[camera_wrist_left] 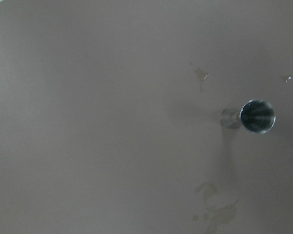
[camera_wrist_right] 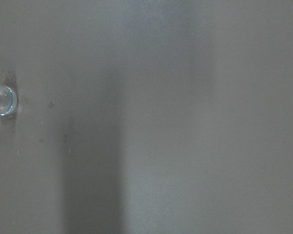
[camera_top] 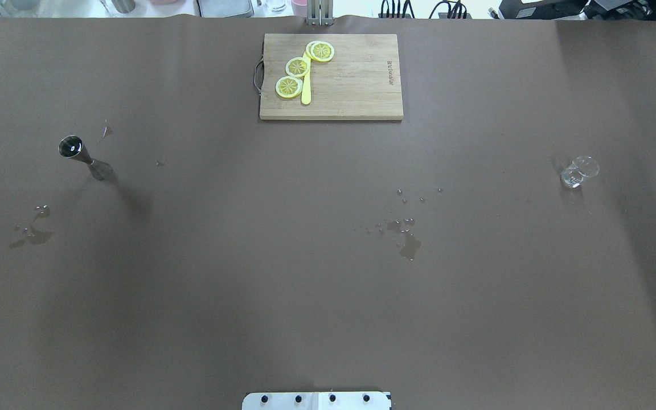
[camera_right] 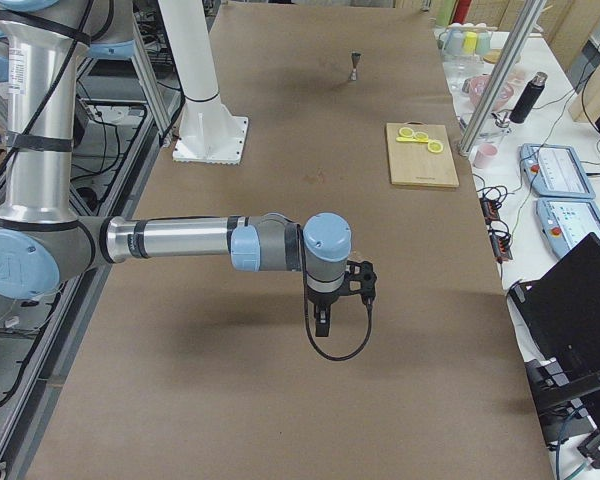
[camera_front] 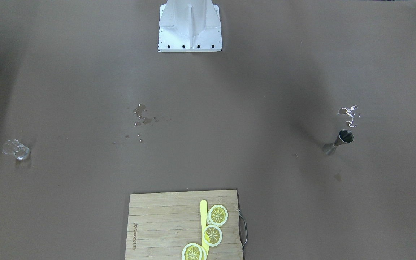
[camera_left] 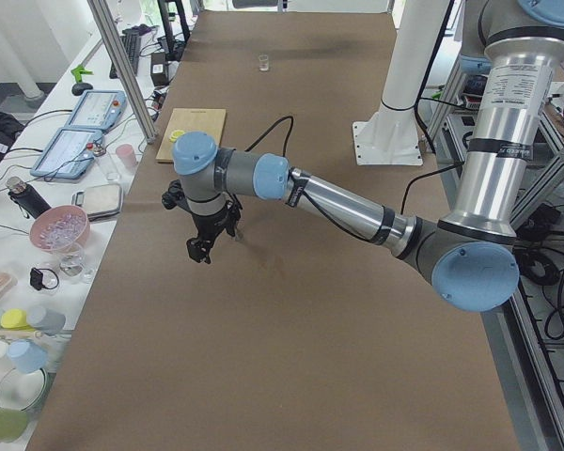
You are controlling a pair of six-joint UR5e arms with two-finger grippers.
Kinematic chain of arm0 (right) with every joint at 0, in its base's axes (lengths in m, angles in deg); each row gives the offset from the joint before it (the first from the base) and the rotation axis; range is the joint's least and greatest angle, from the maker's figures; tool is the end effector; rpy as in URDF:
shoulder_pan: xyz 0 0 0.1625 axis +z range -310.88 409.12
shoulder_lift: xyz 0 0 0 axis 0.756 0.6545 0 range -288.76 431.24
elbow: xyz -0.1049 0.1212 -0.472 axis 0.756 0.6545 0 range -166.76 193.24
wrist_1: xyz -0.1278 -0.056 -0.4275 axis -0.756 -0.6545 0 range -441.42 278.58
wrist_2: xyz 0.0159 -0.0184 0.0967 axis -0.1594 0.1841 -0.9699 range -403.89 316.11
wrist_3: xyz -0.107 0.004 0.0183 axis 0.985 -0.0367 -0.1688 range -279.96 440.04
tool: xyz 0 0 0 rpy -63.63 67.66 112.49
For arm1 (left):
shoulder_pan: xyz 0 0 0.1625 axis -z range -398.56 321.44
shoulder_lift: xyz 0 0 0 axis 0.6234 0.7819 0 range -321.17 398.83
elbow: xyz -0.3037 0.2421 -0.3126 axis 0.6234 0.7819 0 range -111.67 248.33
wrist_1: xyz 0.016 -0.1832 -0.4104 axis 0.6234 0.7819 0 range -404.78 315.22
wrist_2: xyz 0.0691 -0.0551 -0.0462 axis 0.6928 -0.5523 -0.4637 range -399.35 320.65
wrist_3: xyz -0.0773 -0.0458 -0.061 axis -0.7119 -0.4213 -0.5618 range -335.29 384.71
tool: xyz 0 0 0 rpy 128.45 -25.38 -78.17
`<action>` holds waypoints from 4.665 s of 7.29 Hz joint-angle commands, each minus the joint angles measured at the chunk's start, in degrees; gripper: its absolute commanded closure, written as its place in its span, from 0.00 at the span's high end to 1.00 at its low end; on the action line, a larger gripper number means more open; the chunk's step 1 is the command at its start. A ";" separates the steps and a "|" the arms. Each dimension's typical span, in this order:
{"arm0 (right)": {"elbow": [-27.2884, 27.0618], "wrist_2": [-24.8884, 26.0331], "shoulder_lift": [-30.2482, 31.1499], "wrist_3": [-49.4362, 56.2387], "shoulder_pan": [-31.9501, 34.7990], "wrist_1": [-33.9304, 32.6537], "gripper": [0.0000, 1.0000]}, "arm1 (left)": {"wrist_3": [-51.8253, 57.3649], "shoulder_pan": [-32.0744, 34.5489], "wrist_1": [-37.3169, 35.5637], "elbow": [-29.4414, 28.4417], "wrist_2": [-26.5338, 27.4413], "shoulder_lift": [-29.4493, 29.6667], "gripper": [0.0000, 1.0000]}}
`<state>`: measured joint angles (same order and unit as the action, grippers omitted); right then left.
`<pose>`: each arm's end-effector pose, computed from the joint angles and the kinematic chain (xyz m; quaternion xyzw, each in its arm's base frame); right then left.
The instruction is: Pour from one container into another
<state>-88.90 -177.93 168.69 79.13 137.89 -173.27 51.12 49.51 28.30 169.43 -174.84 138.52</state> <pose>0.0478 -0.4680 0.6947 0.0161 -0.3752 -0.0118 0.9267 -0.0360 -0.5917 0.5707 0.1124 0.3710 0.2383 0.8904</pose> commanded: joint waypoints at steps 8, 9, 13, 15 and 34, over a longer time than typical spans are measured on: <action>-0.08 0.09 -0.07 0.04 0.00 0.00 1.00 | -7.86 8.25 5.40 -5.74 -4.44 -11.53 0.98; -0.08 0.09 -0.07 0.04 0.00 0.18 1.00 | -7.86 8.26 5.15 -7.13 -2.61 -11.36 0.98; -0.08 0.09 0.02 0.04 0.00 0.18 1.00 | -15.37 8.34 5.49 -7.76 -1.89 -11.62 0.98; -0.08 0.09 0.02 0.04 0.00 0.18 1.00 | -15.42 8.26 5.50 -7.93 -1.71 -11.62 0.98; 0.71 0.79 0.46 1.71 0.00 0.44 1.00 | -15.59 8.26 6.73 -7.85 -2.15 -11.09 0.98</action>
<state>-88.21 -177.13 169.15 80.83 137.89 -172.83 35.50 57.77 35.02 161.57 -177.03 127.37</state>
